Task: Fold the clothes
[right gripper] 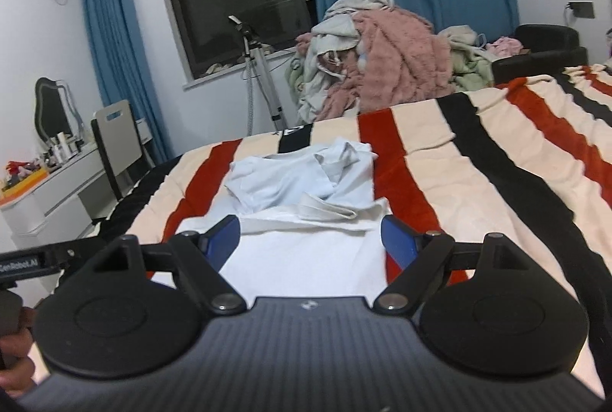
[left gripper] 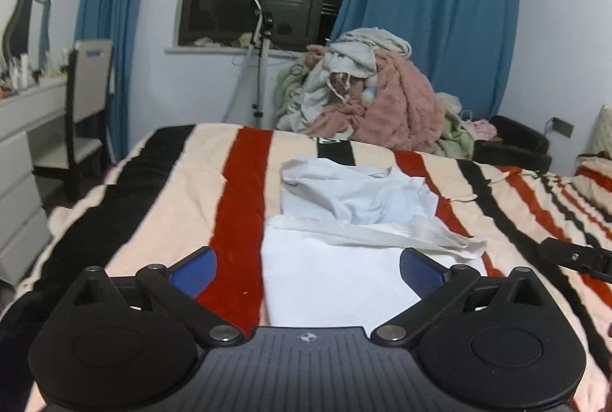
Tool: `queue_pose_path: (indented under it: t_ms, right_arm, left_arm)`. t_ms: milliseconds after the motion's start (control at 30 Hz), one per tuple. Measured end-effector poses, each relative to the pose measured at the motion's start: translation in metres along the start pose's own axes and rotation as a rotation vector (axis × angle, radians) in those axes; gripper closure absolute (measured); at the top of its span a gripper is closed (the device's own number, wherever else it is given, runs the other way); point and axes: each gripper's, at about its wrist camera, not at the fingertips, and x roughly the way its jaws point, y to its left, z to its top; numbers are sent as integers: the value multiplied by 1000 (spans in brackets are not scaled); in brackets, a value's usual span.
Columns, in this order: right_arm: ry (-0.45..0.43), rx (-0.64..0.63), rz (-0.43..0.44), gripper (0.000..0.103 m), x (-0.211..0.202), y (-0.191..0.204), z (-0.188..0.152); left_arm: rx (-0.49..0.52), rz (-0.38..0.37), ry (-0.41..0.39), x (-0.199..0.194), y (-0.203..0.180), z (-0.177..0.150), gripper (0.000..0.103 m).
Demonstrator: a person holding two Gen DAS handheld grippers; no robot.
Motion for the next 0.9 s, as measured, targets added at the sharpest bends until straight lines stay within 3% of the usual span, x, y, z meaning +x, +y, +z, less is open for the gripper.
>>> queue_pose_path:
  t_ms: [167, 300, 400, 467, 600, 667, 700, 767, 800, 833, 900]
  right_arm:
    - [-25, -1, -1, 21, -12, 3, -9]
    - [5, 67, 6, 21, -9, -1, -14]
    - [123, 260, 47, 20, 4, -16, -24]
    - [250, 456, 105, 19, 19, -31, -37]
    - [395, 733, 212, 19, 48, -49, -69]
    - [417, 811, 239, 19, 63, -51, -81]
    - [418, 841, 233, 25, 69, -53, -85]
    - [399, 883, 189, 38, 78, -62, -91]
    - [381, 909, 162, 51, 80, -69, -93]
    - [359, 929, 137, 56, 81, -76, -94]
    - [319, 913, 87, 78, 79, -82, -92]
  left_arm:
    - [5, -10, 17, -16, -6, -14, 0]
    - [-234, -145, 208, 10, 13, -33, 0]
    - [-453, -257, 358, 42, 31, -50, 1]
    - [-609, -326, 435, 61, 43, -65, 3]
    - [-786, -363, 466, 87, 54, -84, 10]
    - [-838, -344, 442, 94, 61, -86, 38]
    - [-862, -333, 426, 97, 64, -87, 45]
    - [-892, -311, 406, 102, 72, -88, 82]
    - [-909, -307, 401, 104, 75, -90, 90]
    - [-928, -309, 398, 105, 78, -92, 95]
    - [-948, -325, 372, 104, 82, -93, 97]
